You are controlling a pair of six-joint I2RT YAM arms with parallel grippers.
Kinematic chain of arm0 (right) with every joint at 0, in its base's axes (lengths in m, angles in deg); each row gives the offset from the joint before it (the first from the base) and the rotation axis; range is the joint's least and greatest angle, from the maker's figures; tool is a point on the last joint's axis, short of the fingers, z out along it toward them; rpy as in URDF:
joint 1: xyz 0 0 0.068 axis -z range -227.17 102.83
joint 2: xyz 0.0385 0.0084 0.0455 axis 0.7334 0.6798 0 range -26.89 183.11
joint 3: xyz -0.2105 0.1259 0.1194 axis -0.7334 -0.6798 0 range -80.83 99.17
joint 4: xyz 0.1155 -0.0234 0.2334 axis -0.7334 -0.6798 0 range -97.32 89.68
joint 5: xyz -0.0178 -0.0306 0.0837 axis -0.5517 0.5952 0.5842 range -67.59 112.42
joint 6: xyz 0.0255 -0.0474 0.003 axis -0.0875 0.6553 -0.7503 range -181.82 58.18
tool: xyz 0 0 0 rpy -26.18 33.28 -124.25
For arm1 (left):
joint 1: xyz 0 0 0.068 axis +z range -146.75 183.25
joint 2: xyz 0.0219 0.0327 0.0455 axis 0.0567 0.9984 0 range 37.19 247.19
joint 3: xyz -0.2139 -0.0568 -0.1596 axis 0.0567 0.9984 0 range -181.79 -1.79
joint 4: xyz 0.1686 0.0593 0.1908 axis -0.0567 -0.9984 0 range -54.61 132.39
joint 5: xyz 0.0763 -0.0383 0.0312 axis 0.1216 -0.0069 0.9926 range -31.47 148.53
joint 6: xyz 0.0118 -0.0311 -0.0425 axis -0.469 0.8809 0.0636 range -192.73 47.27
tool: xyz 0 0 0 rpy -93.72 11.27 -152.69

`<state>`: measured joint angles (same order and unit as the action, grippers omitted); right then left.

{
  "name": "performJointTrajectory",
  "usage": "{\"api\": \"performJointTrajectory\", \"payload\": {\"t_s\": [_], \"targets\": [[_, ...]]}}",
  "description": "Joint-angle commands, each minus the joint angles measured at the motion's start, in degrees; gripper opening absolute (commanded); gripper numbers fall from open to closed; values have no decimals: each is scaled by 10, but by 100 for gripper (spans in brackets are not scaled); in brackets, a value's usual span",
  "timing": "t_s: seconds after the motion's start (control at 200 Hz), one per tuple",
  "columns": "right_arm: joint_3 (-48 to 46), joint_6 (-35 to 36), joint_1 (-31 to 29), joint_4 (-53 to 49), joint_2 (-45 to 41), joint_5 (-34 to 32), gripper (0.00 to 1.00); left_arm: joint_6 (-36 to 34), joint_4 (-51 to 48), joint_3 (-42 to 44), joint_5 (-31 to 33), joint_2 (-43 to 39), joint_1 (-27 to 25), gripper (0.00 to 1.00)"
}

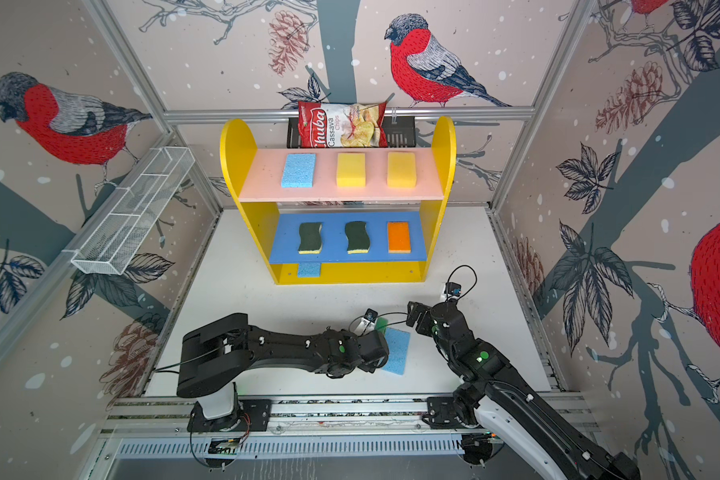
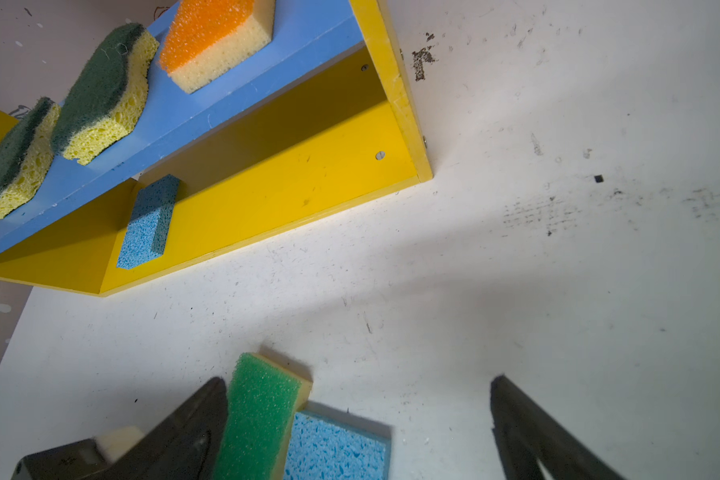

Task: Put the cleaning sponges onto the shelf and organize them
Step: 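Move the open left gripper over the green sponge beside the blue sponge, then lower the left gripper and close it on the green sponge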

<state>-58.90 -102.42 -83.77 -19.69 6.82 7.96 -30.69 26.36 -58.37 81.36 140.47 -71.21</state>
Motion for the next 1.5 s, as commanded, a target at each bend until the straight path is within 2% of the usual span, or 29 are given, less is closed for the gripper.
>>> {"api": "performJointTrajectory", "payload": {"t_s": [0.0, 0.34, 0.38, 0.455, 0.615, 0.851, 1.031, 1.341, 1.496], "targets": [[-2, 6, 3, 10, 0, 11, 98, 8, -34, 8, 15, -8, 0, 83], [-6, -1, 4, 10, -2, 15, 98, -21, 17, 56, 13, -43, 4, 73], [-6, -1, 4, 11, -3, 14, 98, -29, 24, 63, 11, -47, 5, 75], [-7, -2, 4, 11, -4, 14, 98, -32, 30, 71, 15, -52, 9, 86], [-7, -4, 4, 7, -8, 14, 98, -71, 39, 71, 10, -49, 25, 92], [-10, -8, 5, -3, -26, 9, 98, -112, 77, 72, -31, -42, 41, 90], [-16, -11, 5, 0, -30, 9, 98, -113, 111, 93, -53, -46, 41, 88], [-16, -12, 5, 1, -30, 13, 98, -54, 142, 132, -42, -63, 40, 85], [-18, -11, 5, 3, -29, 15, 98, -48, 150, 146, -19, -57, 28, 86]]}}
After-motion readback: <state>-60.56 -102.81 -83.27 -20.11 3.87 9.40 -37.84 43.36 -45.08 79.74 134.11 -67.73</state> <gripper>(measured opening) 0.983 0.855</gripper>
